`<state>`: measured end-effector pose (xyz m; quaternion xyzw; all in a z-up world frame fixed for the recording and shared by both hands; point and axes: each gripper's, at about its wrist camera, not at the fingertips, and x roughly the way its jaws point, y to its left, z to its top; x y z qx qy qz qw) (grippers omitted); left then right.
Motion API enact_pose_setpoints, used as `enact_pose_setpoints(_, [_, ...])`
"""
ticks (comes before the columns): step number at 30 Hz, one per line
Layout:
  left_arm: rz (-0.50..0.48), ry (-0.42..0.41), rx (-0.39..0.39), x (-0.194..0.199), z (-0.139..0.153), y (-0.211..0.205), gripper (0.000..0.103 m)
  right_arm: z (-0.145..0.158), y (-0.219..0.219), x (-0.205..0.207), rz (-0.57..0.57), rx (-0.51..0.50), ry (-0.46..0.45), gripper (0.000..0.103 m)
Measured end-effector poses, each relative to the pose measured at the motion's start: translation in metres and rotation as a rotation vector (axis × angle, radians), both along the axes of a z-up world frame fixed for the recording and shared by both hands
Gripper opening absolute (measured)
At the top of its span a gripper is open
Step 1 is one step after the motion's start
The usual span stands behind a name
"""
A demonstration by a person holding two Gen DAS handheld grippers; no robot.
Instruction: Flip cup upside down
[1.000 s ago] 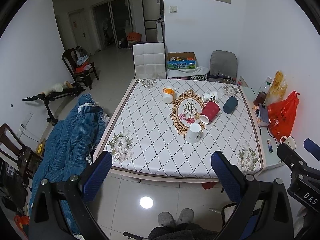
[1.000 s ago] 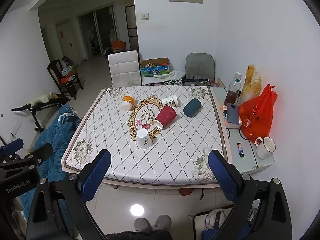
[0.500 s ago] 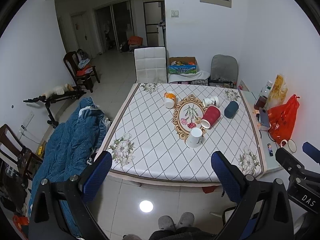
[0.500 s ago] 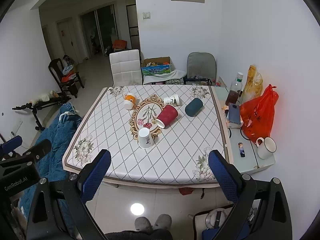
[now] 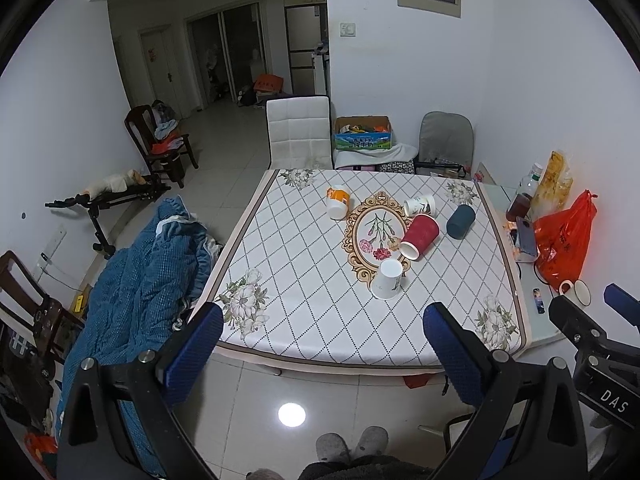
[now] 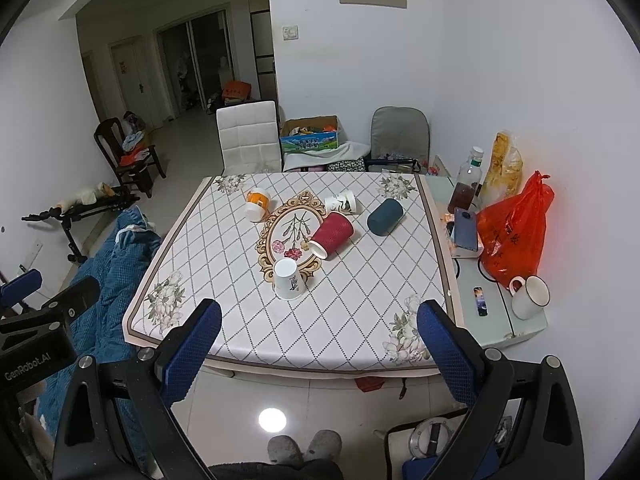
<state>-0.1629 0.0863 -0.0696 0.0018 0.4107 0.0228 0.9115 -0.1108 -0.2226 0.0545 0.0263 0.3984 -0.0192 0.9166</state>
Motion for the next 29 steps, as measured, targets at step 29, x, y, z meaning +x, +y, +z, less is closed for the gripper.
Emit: enact_pose_setpoints(29, [-0.008,0.005,-0.006,-0.0066,-0.0012,-0.0030,0.102,-0.0007,0.0034,-0.0029,0.007,0.010,0.010,0.100])
